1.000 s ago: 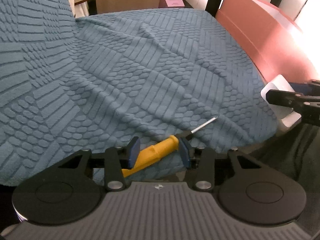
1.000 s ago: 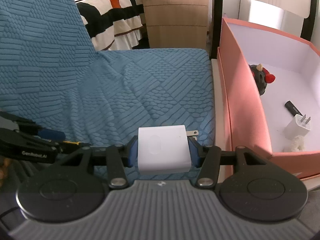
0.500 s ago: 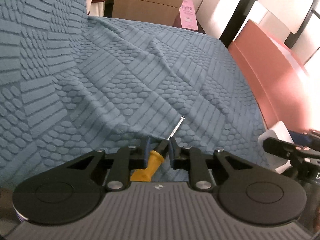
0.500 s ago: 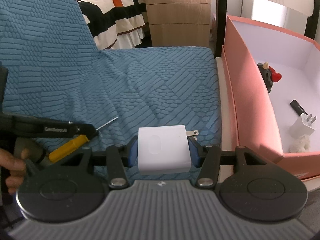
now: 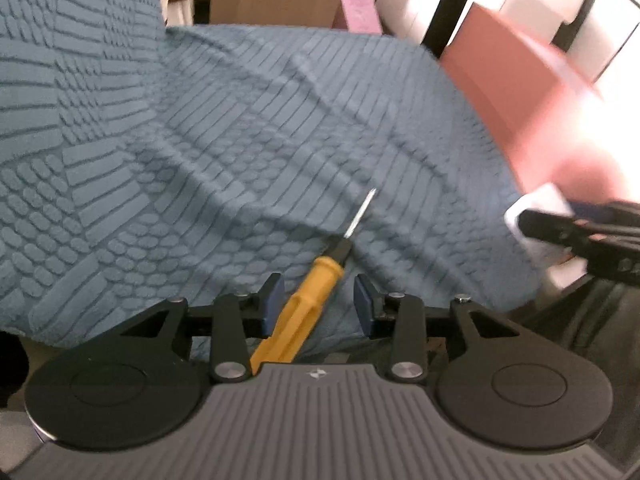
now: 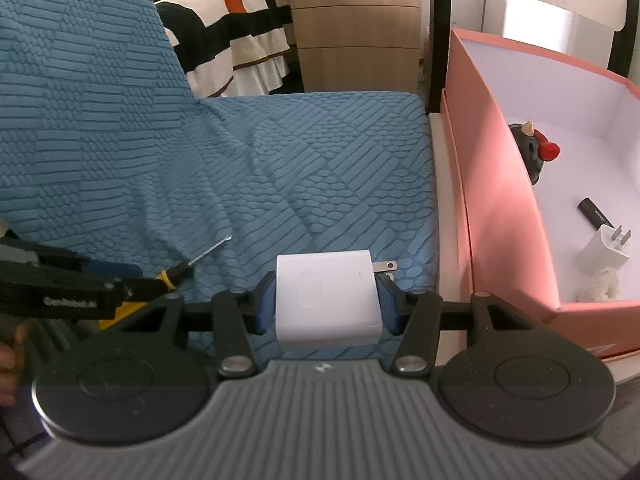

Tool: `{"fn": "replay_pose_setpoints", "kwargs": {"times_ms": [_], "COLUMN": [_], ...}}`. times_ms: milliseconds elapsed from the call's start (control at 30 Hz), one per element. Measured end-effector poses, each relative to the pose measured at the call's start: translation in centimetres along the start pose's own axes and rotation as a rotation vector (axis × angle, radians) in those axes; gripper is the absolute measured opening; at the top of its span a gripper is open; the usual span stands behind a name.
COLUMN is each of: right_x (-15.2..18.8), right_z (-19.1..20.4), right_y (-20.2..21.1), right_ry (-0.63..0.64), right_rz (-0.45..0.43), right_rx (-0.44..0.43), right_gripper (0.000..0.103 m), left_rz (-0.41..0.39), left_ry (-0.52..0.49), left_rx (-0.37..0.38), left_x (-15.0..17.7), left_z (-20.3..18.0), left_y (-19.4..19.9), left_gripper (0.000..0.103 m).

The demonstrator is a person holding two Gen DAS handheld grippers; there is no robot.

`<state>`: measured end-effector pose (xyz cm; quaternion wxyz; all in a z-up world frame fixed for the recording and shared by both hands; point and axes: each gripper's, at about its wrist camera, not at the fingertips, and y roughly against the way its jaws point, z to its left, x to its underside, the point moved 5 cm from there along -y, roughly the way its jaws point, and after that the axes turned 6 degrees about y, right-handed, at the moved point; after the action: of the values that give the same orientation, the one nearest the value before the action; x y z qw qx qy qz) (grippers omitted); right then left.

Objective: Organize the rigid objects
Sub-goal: 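Lift screwdriver in left tool while right tool holds white charger above cushion, then carry screwdriver in left tool while right tool carries charger over pink box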

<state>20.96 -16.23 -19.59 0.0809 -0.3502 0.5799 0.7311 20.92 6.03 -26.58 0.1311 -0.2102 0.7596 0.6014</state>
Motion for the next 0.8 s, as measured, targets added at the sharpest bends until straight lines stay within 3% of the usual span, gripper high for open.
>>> {"fn": "replay_pose_setpoints", "kwargs": {"times_ms": [100,300,633,800], "right_x": [0.0,-0.3,-3.5,-5.7], "right_z": [0.1,0.0,-0.5,-1.3], "right_y": [0.2,0.4,3.6,6.0], "right_ry": [0.005,-0.003,0.009,0.018], "right_rz": [-0.006,-0.006,-0.059,-0.098], "right_rx": [-0.001,-0.007,-0.026,-0.025], "right_gripper": [0.054,0.054,0.054,0.054], "left_rz": [-0.011,-0.047,-0.108,-0.155], "left_ry": [-0.010,-0.011,0.207,0.248], "left_rx": [-0.022,-0.052,0.045,0.086], "left_x": [0.2,0.1,-1.4,-3.9], "left_z": [0.4,-0.4,-2.1,-4.6], "left_y": [-0.7,-0.8,3.2,6.2], "left_gripper": [0.040,0.020,0.019,0.019]}}
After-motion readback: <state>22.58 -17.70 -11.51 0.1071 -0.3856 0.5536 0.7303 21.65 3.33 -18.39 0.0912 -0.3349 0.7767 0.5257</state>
